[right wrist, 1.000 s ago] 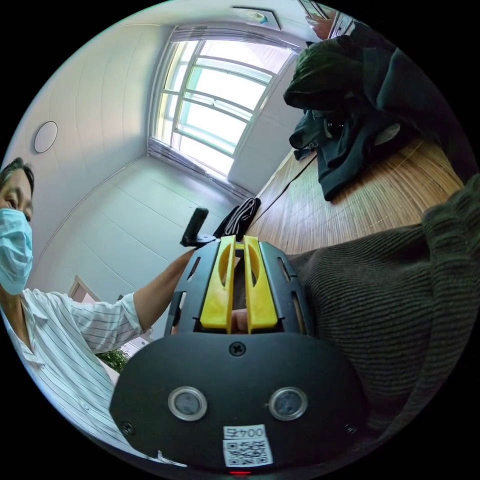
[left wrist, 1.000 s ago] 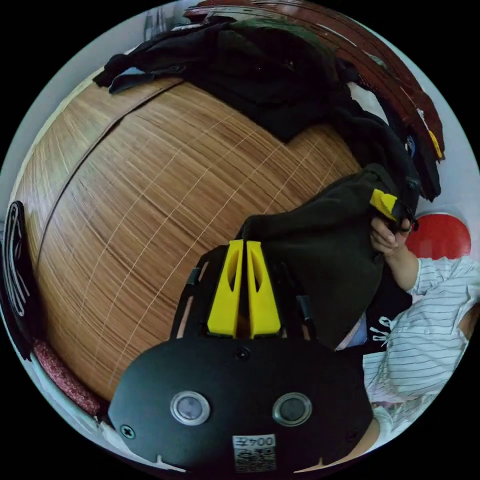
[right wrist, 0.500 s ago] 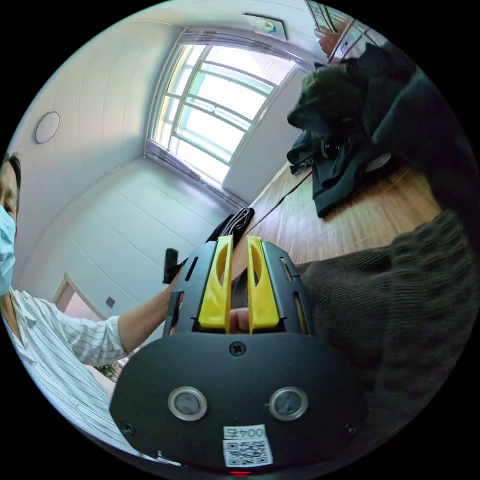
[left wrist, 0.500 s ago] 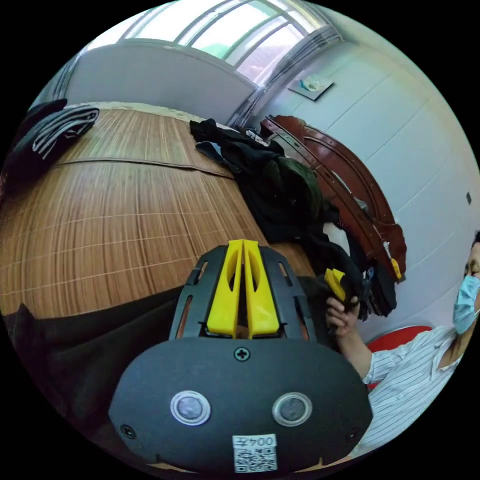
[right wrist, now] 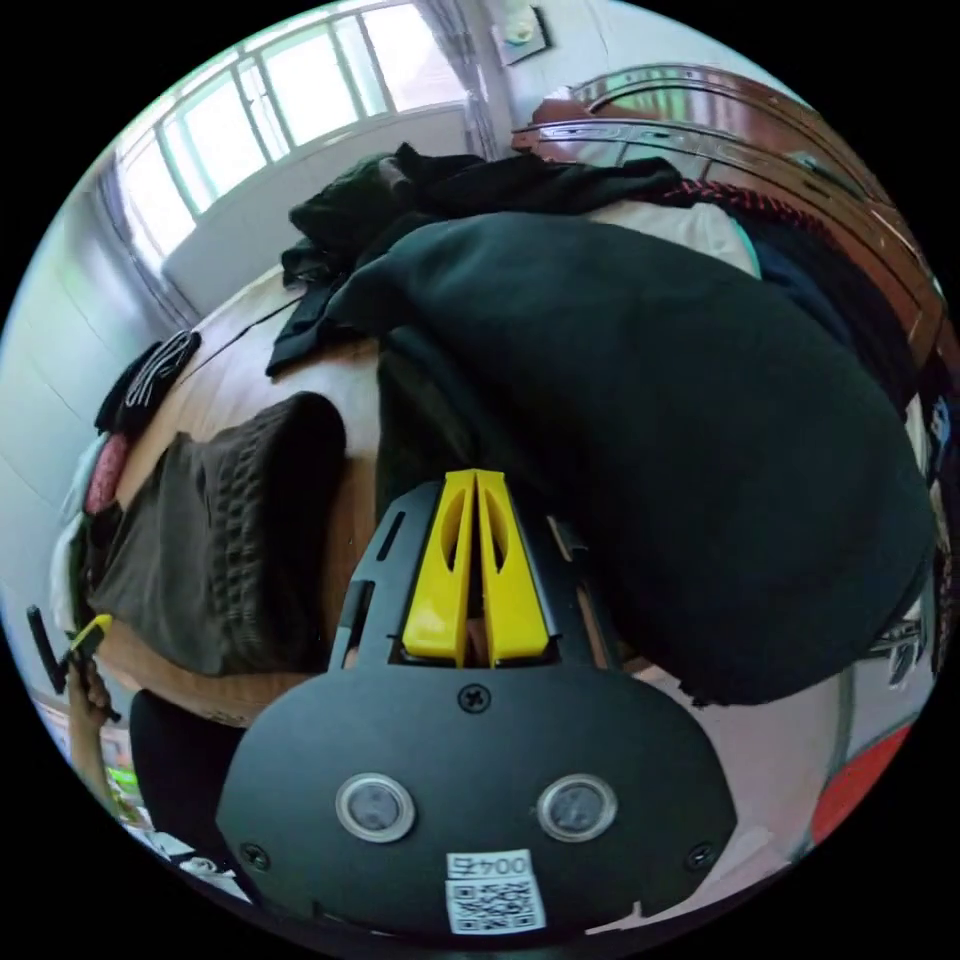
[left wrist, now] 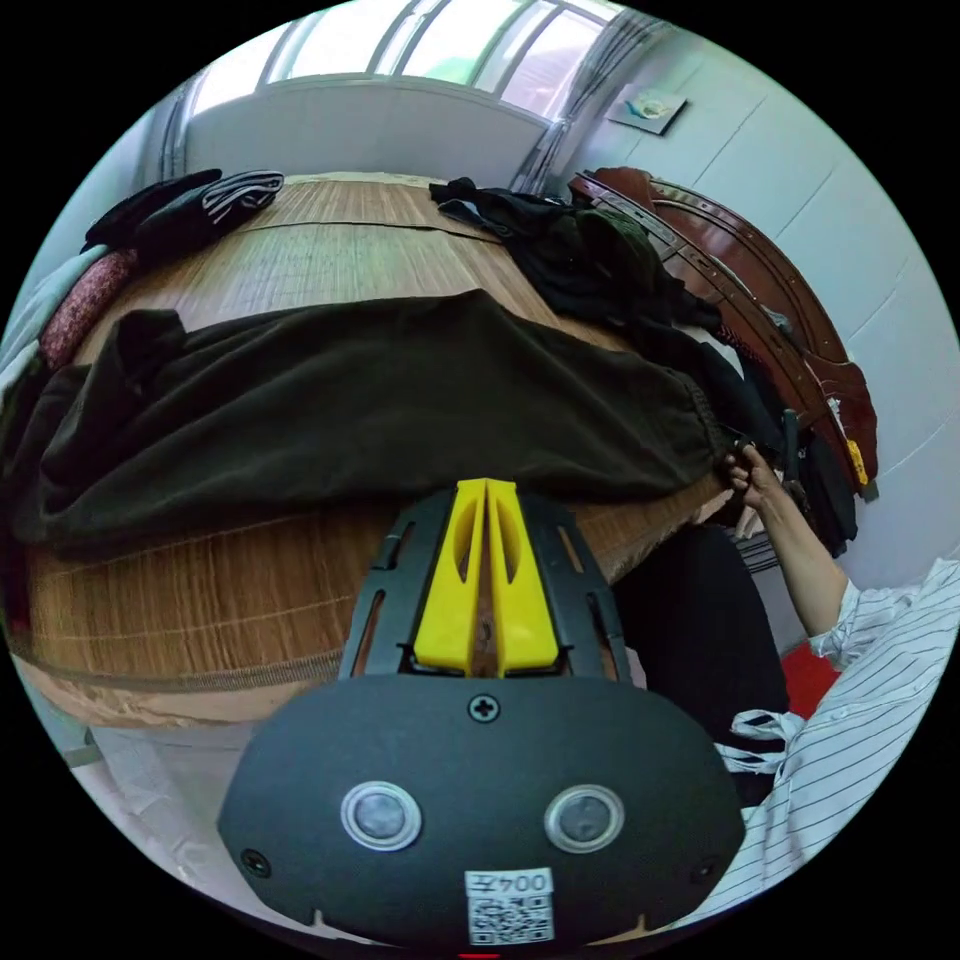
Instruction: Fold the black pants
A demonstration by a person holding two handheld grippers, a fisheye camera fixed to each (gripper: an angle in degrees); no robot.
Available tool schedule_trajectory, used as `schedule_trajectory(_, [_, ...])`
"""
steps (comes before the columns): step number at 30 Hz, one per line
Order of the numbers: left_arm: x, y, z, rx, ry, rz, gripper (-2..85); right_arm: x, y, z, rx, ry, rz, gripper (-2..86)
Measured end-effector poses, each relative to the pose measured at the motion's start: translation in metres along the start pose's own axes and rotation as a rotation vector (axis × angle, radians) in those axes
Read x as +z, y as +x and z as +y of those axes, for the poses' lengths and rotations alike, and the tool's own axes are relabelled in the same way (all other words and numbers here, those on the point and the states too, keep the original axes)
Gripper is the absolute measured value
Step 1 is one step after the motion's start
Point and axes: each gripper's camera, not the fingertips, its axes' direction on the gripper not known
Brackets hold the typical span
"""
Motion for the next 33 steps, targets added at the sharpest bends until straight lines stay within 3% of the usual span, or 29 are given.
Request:
schedule_trajectory(4, [-0.009, -0.008, 0.034, -0.044, 0.012, 0.002, 0.2, -0.051, 0.007, 0.012, -0.031, 0.062, -0.307, 4.3])
schedule_trajectory(7, [-0.013, -0.016, 0.059, -0.103, 0.039, 0.050, 0.2, -0.067, 0.005, 0.034, -0.021, -0.003, -0.556, 9.5])
schedule_trajectory(11, [-0.009, -0.019, 0.092, -0.149, 0.066, 0.121, 0.2, -0.055, 0.019, 0.073, 0.186, -0.094, -0.732, 11.0])
schedule_trajectory(19, [0.024, -0.006, 0.143, -0.122, 0.035, 0.169, 0.2, -0.055, -0.001, 0.077, 0.291, -0.130, -0.785, 9.8])
schedule_trajectory(23, [0.045, 0.003, 0.167, -0.089, 0.010, 0.182, 0.2, -0.081, -0.028, 0.059, 0.191, -0.145, -0.661, 6.6])
schedule_trajectory(28, [0.074, 0.019, 0.191, -0.033, -0.013, 0.186, 0.3, -0.111, -0.061, 0.029, 0.107, -0.169, -0.643, 4.5])
schedule_trajectory(33, [0.101, 0.076, 0.207, 0.209, 0.017, 0.025, 0.3, -0.155, -0.115, -0.029, 0.053, -0.135, -0.649, 4.2])
